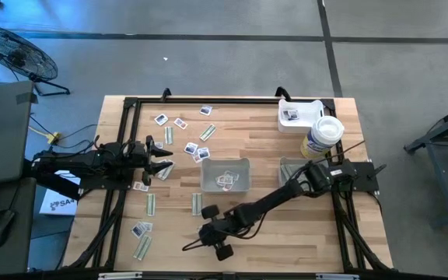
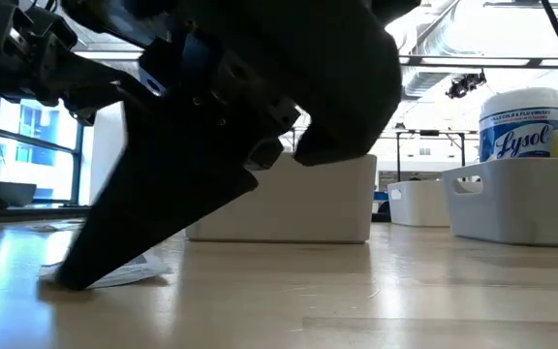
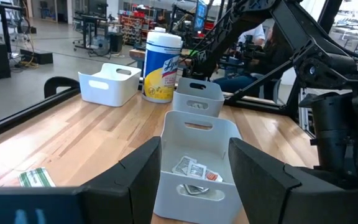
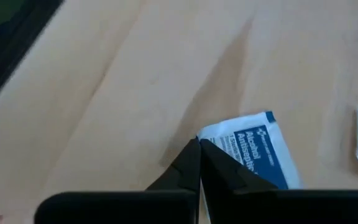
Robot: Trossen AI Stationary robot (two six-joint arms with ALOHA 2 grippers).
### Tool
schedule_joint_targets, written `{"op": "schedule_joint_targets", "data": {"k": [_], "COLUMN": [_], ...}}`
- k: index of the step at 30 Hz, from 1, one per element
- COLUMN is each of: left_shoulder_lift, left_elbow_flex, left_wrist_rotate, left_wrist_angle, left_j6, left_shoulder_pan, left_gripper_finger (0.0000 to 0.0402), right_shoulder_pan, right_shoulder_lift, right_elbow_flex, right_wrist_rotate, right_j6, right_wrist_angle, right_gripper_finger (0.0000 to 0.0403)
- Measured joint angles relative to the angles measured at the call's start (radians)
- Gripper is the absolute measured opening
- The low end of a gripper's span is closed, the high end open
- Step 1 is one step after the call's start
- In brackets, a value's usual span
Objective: Pick & Place First Aid Supplies
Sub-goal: Put the blue pad into the white bin
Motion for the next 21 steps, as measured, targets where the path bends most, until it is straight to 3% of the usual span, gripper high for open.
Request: {"op": "schedule_joint_targets", "data": {"k": [21], "left_shoulder_lift": [0.000], "left_elbow_flex": [0.000], "left_wrist_rotate": [0.000], "left_wrist_angle": [0.000], "left_j6": [0.000], "left_shoulder_pan": [0.000], "left_gripper_finger": [0.0186], "right_shoulder_pan": [0.019], "right_shoulder_lift": [-0.269], "right_elbow_flex": [-0.001], "right_wrist_rotate": [0.000], "right_j6": [0.074], "right_wrist_angle": [-0.352], "right_gripper_finger": [0.0000]}}
